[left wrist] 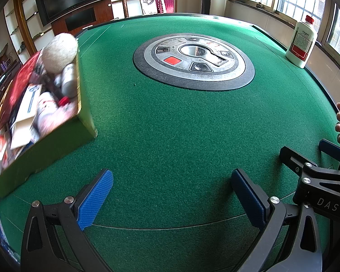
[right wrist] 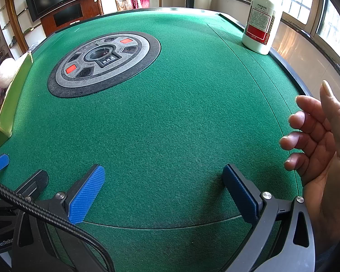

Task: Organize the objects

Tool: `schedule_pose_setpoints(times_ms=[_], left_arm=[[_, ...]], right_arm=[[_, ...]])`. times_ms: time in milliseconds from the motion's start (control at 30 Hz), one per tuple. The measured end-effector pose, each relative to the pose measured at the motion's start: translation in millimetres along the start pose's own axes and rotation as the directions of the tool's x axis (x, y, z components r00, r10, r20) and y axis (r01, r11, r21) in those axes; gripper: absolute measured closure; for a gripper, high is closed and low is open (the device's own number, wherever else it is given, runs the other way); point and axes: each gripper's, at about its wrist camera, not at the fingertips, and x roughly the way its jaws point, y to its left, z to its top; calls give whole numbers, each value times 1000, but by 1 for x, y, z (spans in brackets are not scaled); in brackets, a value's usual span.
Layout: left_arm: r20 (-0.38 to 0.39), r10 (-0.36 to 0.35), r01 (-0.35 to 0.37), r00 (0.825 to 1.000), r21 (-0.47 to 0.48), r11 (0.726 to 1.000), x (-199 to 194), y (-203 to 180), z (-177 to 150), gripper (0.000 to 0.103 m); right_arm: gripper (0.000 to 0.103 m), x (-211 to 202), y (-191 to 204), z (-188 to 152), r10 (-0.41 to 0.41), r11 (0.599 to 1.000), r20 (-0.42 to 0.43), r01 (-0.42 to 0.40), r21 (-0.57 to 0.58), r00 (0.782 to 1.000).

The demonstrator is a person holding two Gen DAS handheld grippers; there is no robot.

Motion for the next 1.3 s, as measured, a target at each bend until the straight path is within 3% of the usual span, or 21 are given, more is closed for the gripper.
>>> schedule_pose_setpoints(times_ms=[1300], left_arm=[[0,-1,1,1000,1,1000,0,0,0,1]], right_arm=[[0,-3,-4,-1,1,1000,0,-1,0,1000]])
